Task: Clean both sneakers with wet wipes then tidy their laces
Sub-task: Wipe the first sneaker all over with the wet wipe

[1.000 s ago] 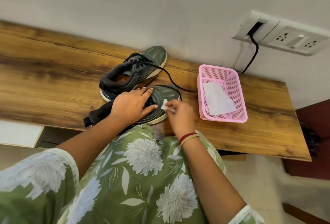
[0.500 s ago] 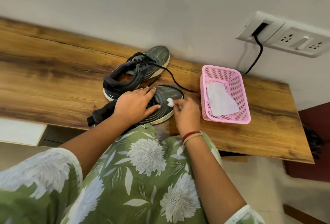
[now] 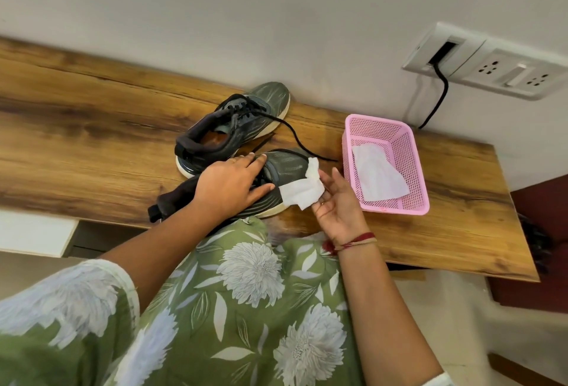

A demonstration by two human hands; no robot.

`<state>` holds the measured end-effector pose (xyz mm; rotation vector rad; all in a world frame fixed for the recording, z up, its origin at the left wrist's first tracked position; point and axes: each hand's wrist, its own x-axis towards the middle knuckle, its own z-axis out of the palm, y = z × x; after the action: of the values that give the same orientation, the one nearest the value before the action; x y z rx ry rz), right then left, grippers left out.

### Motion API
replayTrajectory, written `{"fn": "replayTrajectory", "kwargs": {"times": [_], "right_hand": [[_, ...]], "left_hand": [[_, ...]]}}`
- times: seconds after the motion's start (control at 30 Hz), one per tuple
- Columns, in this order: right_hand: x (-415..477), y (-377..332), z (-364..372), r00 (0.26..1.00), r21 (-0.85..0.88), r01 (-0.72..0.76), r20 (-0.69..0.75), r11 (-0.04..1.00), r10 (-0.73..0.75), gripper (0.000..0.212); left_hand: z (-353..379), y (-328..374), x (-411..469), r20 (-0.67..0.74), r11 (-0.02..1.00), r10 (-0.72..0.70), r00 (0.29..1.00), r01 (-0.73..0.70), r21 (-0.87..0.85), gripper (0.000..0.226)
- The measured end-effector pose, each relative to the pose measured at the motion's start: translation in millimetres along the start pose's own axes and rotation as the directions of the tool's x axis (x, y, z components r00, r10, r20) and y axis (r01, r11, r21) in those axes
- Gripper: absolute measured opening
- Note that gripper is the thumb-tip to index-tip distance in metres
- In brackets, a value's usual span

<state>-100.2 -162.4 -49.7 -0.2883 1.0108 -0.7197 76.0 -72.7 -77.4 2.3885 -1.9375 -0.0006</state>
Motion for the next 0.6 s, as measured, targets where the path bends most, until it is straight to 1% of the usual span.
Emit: {"fn": "replayTrajectory", "kwargs": {"times": [0.03, 0.07, 0.1, 0.13, 0.17, 0.2, 0.23, 0.27, 0.3, 0.33, 0.37, 0.4, 0.43, 0.5, 0.53, 0.57, 0.6], "right_hand": [[-0.9, -3.8, -3.1, 0.999, 0.061, -0.044, 0.03, 0.997, 0.043, 0.02], [-1.7, -5.8, -4.2, 0.997, 0.072, -0.056, 0.06, 0.996, 0.051, 0.018], [-2.4, -4.6, -3.5, 0.997, 0.041, -0.036, 0.071, 0.998, 0.033, 0.015], [-3.4, -1.4, -0.7, 0.997, -0.02, -0.009, 0.081, 1.0, 0.01, 0.016], [-2.3, 3.3, 1.6, 0.996, -0.124, 0.051, 0.081, 0.991, -0.041, 0.019], [-1.1, 7.3, 3.3, 0.987, -0.272, 0.157, 0.079, 0.95, -0.14, 0.023], [-0.7, 9.3, 4.1, 0.954, -0.461, 0.292, 0.077, 0.838, -0.29, 0.028], [-0.3, 10.1, 3.5, 0.885, -0.641, 0.406, 0.097, 0.651, -0.456, 0.033], [-1.0, 9.9, 3.0, 0.783, -0.758, 0.483, 0.15, 0.438, -0.603, 0.038], [-2.5, 9.1, 2.9, 0.67, -0.805, 0.537, 0.226, 0.251, -0.707, 0.041], [-2.7, 9.4, 2.8, 0.575, -0.821, 0.563, 0.31, 0.091, -0.757, 0.043], [-2.1, 10.7, 4.0, 0.521, -0.828, 0.56, 0.388, -0.039, -0.76, 0.043], [-0.8, 14.0, 6.8, 0.526, -0.841, 0.521, 0.45, -0.144, -0.722, 0.043], [2.6, 24.8, 13.0, 0.608, -0.845, 0.446, 0.529, -0.296, -0.592, 0.046], [4.6, 30.1, 15.2, 0.637, -0.835, 0.432, 0.55, -0.341, -0.539, 0.048], [5.8, 32.9, 16.7, 0.648, -0.826, 0.429, 0.563, -0.365, -0.513, 0.049], [6.3, 33.7, 16.6, 0.657, -0.828, 0.425, 0.561, -0.367, -0.504, 0.048]], "left_hand": [[0.0, 0.1, 0.1, -0.002, 1.0, 0.0, 1.0, 0.0, -0.002, 0.07], [-0.1, 0.3, 0.1, -0.006, 1.0, 0.0, 1.0, 0.0, -0.004, 0.07], [0.0, 0.4, 0.1, -0.01, 1.0, -0.001, 1.0, 0.001, -0.006, 0.07], [0.3, 0.2, 0.0, -0.011, 1.0, -0.002, 1.0, 0.002, -0.007, 0.07], [0.6, 0.1, -0.1, -0.012, 1.0, -0.003, 1.0, 0.003, -0.01, 0.07], [1.0, -0.3, -0.2, -0.014, 1.0, -0.003, 1.0, 0.003, -0.012, 0.07], [1.3, -0.6, -0.4, -0.017, 1.0, -0.003, 1.0, 0.003, -0.013, 0.07], [1.7, -0.7, -0.4, -0.018, 1.0, -0.002, 1.0, 0.002, -0.012, 0.069], [1.7, -0.8, -0.3, -0.019, 1.0, 0.0, 1.0, 0.0, -0.01, 0.07], [1.8, -0.8, -0.2, -0.02, 1.0, 0.001, 1.0, -0.001, -0.008, 0.07], [2.1, -1.0, -0.2, -0.021, 1.0, 0.001, 1.0, -0.001, -0.006, 0.07], [2.4, -1.2, 0.0, -0.022, 1.0, 0.0, 1.0, 0.0, -0.005, 0.07], [2.4, -1.5, 0.2, -0.022, 1.0, 0.0, 1.0, 0.0, -0.008, 0.07], [3.0, -1.4, 0.3, -0.027, 1.0, 0.002, 1.0, -0.003, -0.015, 0.069], [3.4, -1.5, 0.1, -0.034, 1.0, 0.003, 0.999, -0.003, -0.017, 0.069], [3.7, -1.3, 0.1, -0.037, 1.0, 0.004, 0.999, -0.005, -0.017, 0.069], [4.2, -1.1, 0.2, -0.038, 1.0, 0.006, 0.999, -0.007, -0.015, 0.068]]}}
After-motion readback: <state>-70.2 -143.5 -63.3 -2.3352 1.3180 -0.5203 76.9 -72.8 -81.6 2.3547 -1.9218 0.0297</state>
